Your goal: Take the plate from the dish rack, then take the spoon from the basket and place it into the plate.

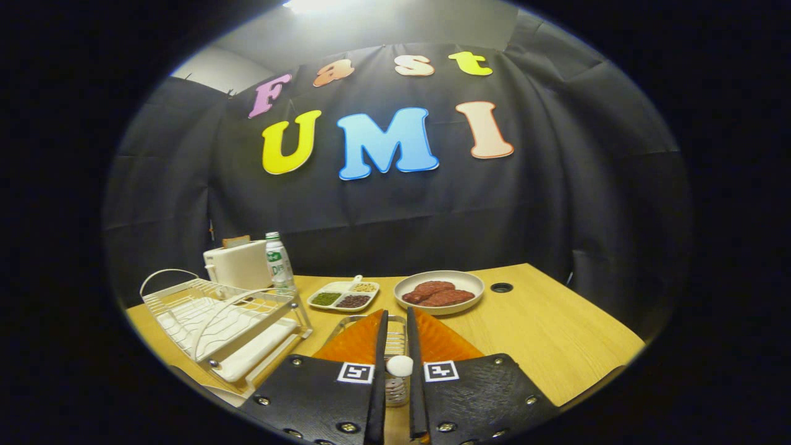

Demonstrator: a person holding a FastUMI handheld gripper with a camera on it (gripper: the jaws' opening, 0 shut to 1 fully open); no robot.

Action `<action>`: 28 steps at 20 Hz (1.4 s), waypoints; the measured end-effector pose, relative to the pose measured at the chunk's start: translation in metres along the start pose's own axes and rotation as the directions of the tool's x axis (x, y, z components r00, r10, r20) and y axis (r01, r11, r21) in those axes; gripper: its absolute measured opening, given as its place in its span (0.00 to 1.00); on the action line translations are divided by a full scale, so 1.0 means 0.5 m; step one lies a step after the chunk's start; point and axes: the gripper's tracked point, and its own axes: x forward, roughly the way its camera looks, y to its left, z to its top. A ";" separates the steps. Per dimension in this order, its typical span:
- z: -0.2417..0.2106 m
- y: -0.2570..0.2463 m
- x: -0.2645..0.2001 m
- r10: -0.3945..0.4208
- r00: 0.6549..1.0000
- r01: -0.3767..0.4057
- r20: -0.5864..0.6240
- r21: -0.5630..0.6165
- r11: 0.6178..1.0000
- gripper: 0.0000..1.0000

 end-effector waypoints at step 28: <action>0.272 0.089 -0.263 0.024 0.993 -0.031 -0.112 -0.064 0.997 0.10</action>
